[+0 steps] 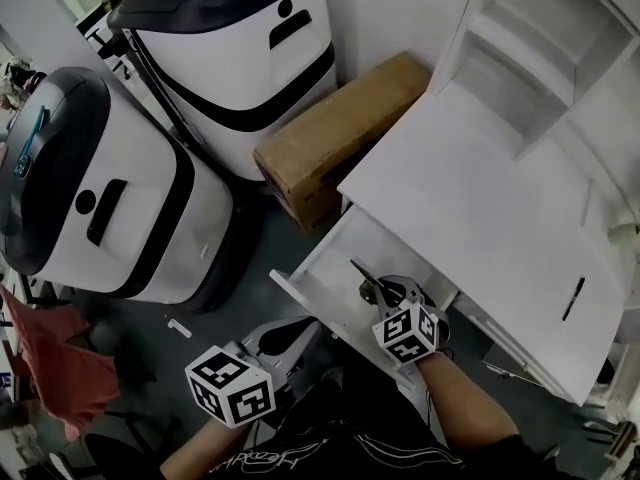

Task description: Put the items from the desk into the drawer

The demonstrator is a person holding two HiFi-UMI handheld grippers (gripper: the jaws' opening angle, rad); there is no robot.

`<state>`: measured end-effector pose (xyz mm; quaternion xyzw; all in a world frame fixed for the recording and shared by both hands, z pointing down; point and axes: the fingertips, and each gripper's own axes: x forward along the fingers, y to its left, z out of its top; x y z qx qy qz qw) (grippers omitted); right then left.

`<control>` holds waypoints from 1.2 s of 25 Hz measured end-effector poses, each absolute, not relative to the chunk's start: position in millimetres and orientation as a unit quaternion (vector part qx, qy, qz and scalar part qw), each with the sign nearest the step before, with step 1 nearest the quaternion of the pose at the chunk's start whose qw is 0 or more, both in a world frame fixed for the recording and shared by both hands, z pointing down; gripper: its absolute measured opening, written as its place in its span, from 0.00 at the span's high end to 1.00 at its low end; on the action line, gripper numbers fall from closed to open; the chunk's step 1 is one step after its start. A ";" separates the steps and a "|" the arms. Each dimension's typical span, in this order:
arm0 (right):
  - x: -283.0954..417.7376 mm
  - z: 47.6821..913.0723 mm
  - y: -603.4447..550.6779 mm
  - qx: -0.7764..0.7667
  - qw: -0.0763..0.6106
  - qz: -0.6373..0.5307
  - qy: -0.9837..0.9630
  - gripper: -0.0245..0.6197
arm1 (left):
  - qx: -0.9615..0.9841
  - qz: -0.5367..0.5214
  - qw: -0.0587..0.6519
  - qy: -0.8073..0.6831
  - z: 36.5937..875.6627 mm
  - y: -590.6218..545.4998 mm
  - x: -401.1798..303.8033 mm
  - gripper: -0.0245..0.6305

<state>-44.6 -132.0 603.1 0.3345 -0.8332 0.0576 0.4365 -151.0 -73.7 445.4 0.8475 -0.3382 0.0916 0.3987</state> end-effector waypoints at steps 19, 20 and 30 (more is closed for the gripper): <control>-72.0 702.1 -121.2 0.241 0.522 0.052 -0.817 0.90 | 0.820 0.083 0.423 -0.376 472.8 -81.8 -175.5 0.95; -73.1 704.4 -118.9 0.236 0.522 0.062 -0.817 0.83 | 0.820 0.084 0.423 -0.376 473.5 -81.8 -175.4 0.95; -62.6 641.8 -109.5 0.268 0.401 0.189 -0.855 0.63 | 0.839 0.082 0.413 -0.344 455.3 -79.7 -149.4 0.95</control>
